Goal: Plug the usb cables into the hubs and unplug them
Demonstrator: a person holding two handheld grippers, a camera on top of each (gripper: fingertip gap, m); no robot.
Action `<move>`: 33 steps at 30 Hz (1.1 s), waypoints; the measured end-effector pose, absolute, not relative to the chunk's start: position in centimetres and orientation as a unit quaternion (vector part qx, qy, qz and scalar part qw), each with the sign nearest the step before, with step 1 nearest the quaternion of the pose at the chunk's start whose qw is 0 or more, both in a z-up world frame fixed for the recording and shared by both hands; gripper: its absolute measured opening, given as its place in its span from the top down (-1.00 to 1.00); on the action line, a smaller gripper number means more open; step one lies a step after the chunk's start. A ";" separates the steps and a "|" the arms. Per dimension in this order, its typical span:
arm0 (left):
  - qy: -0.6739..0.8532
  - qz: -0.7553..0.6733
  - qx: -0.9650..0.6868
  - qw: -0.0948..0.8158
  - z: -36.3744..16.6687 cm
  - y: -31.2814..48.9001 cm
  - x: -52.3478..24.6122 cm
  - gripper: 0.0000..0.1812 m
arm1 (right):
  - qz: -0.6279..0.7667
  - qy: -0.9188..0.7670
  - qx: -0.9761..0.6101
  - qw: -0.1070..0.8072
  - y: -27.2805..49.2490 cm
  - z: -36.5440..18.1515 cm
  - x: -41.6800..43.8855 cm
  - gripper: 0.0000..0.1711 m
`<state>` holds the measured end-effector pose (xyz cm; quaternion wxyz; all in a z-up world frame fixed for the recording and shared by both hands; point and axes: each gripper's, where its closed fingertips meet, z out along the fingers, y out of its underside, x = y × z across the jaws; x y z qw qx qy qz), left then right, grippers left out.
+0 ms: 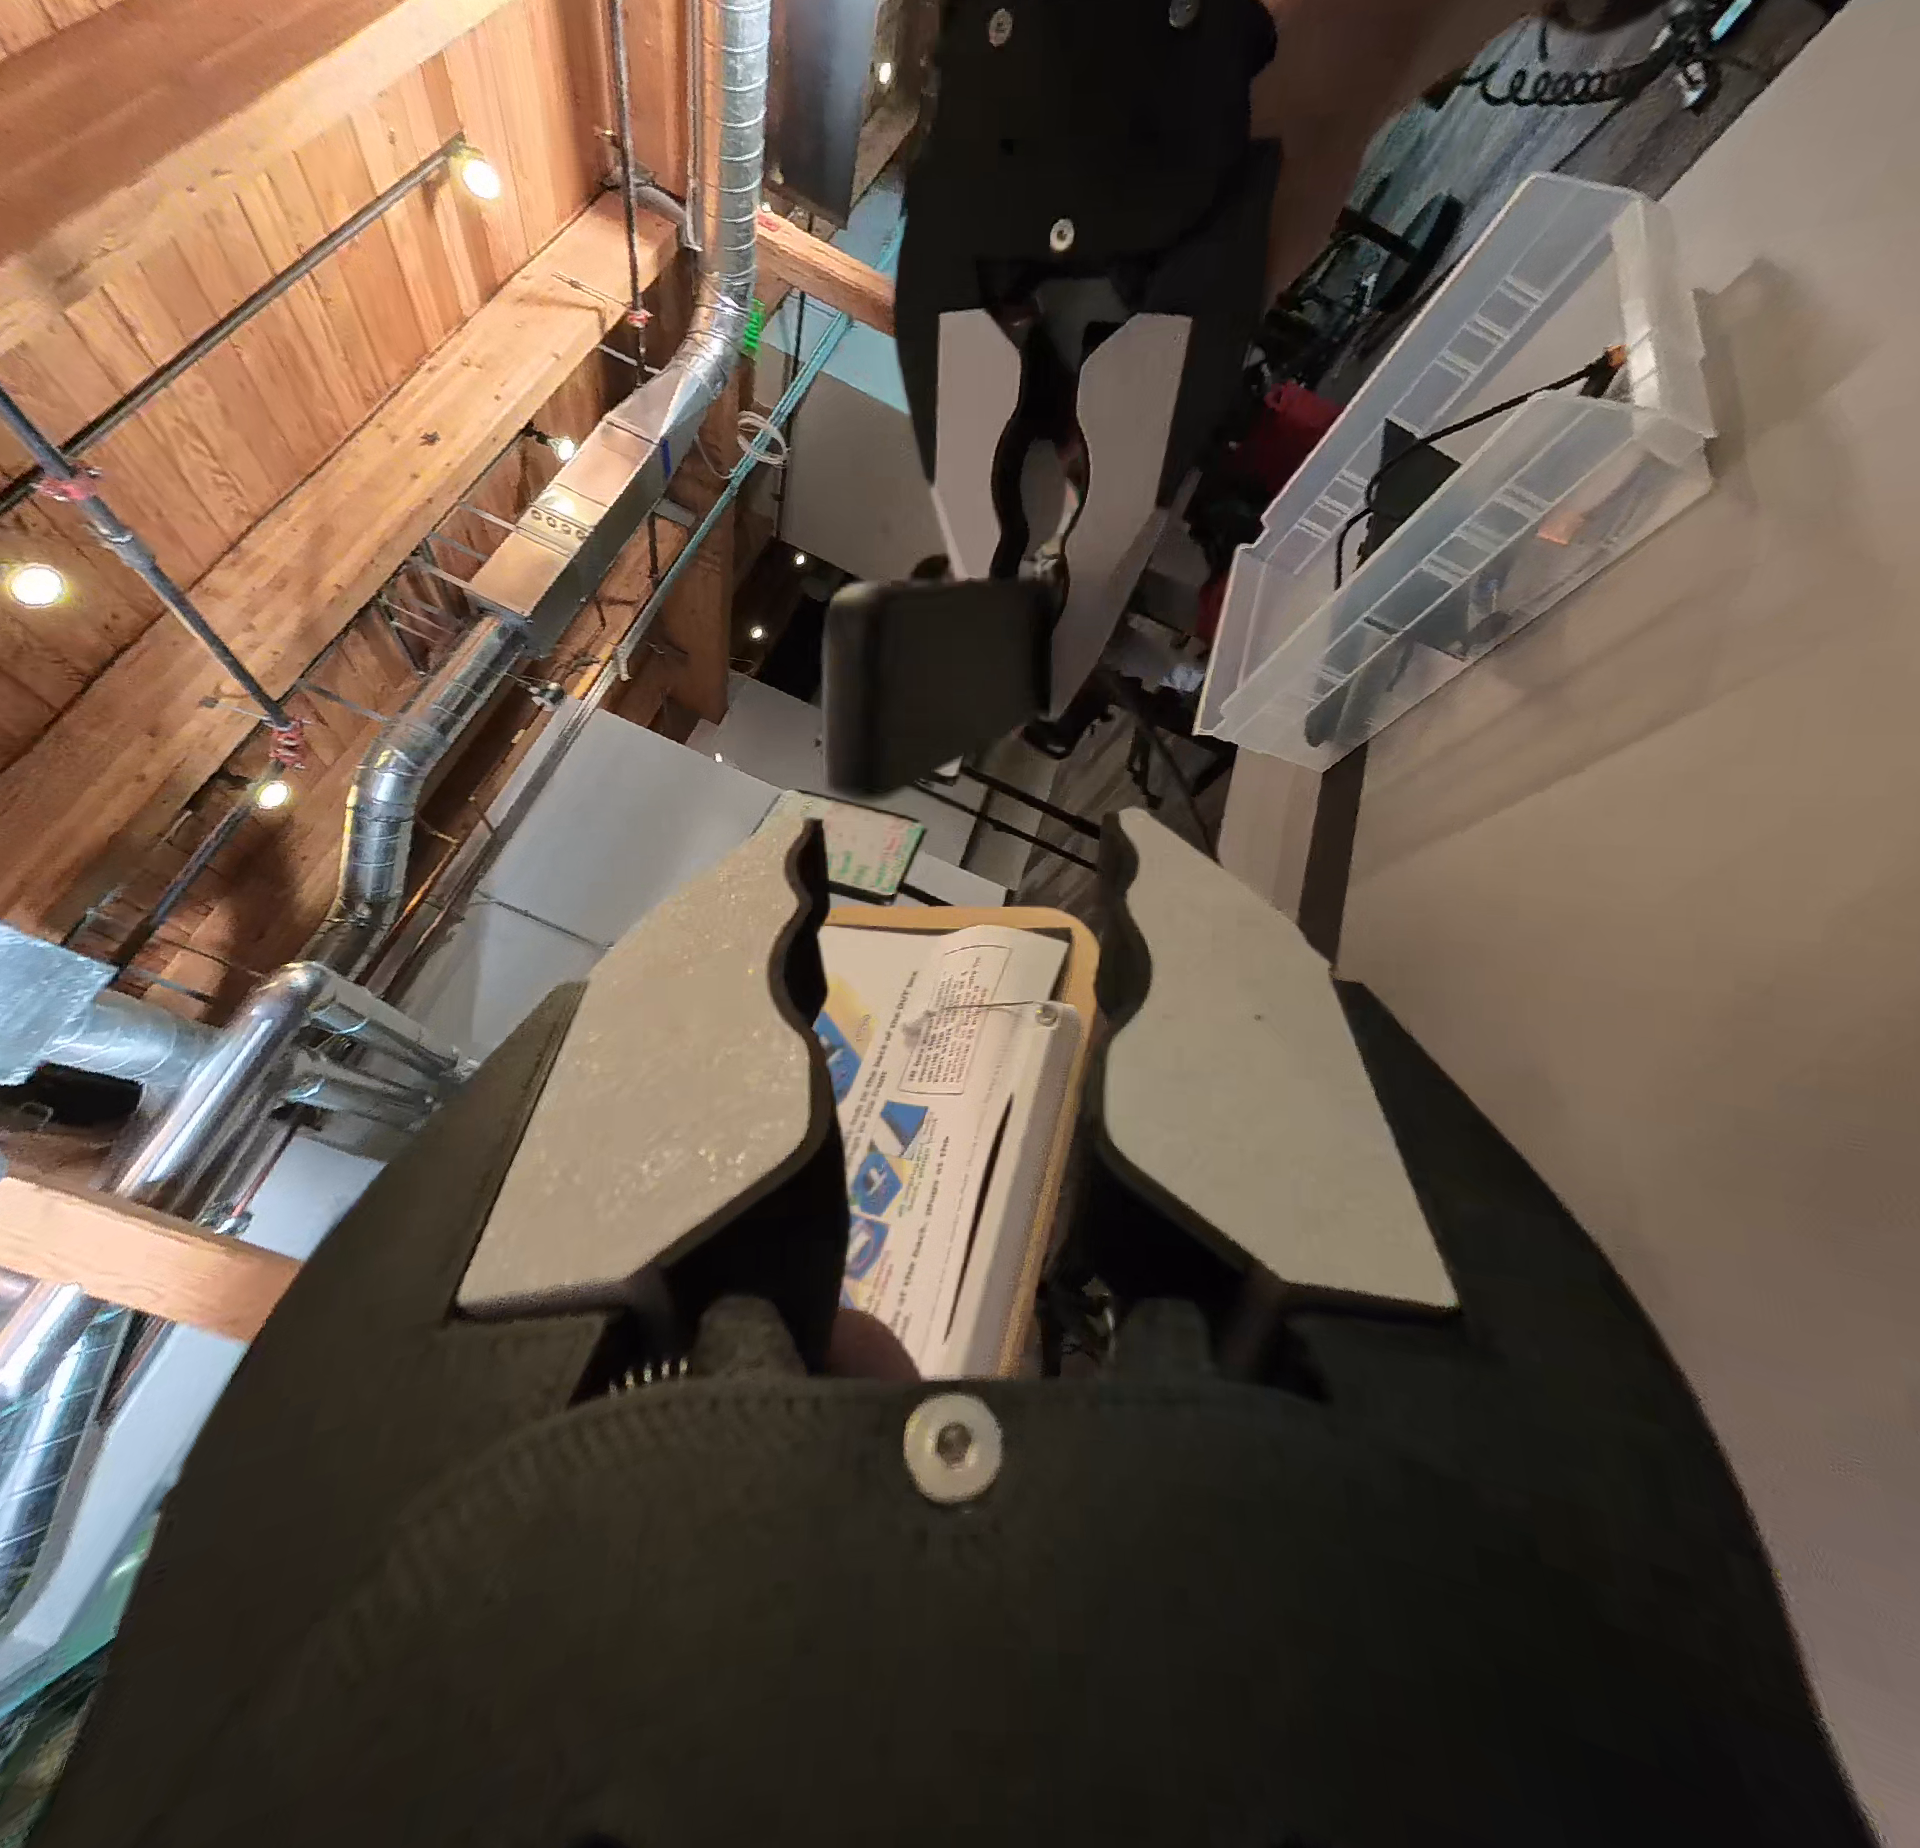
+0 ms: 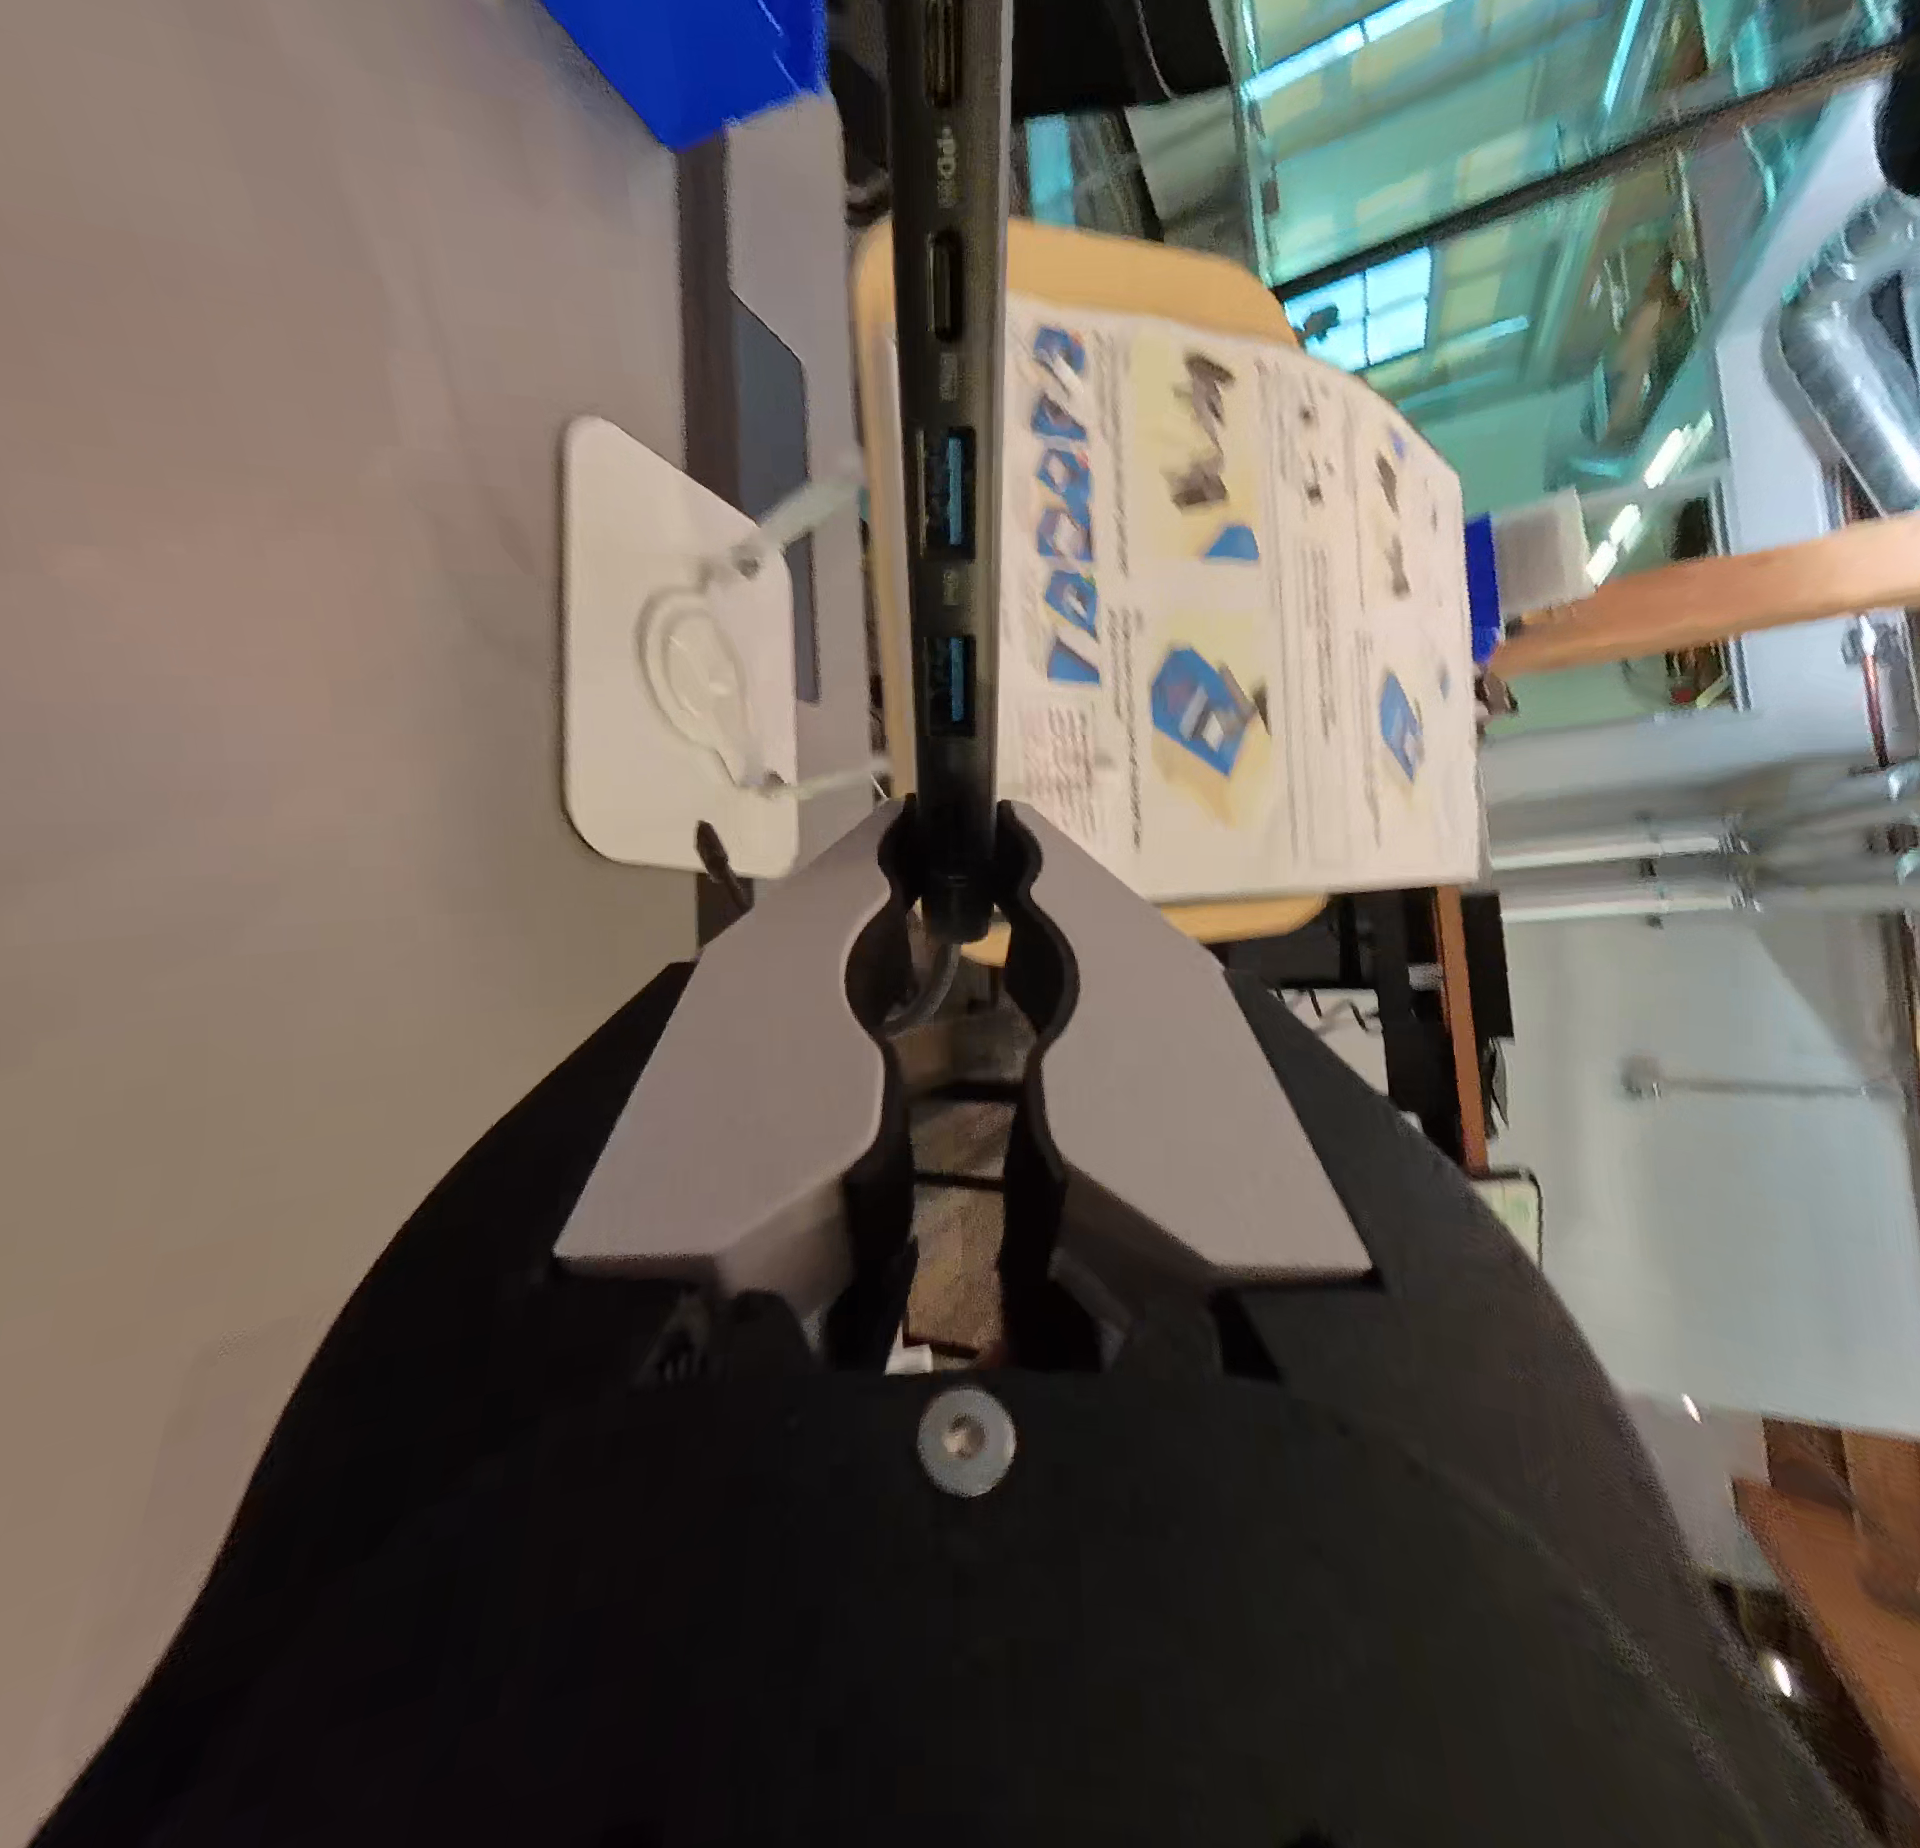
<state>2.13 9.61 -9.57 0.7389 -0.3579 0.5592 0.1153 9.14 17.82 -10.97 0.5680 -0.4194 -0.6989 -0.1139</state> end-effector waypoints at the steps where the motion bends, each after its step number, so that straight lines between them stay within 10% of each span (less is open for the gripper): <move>1: 0.553 0.127 -0.354 0.743 -9.3 9.7 1.9 0.45 | -0.123 -0.688 -0.430 0.571 18.8 -10.4 10.5 0.89; 12: 0.543 0.144 -0.364 0.743 -10.0 10.9 1.9 0.51 | -0.224 -0.574 -0.586 0.526 31.5 -9.6 29.7 0.88; 33: 0.570 0.164 -0.376 0.712 -12.9 12.5 2.4 0.53 | -0.315 -0.601 -0.680 0.277 39.5 -28.7 43.3 0.88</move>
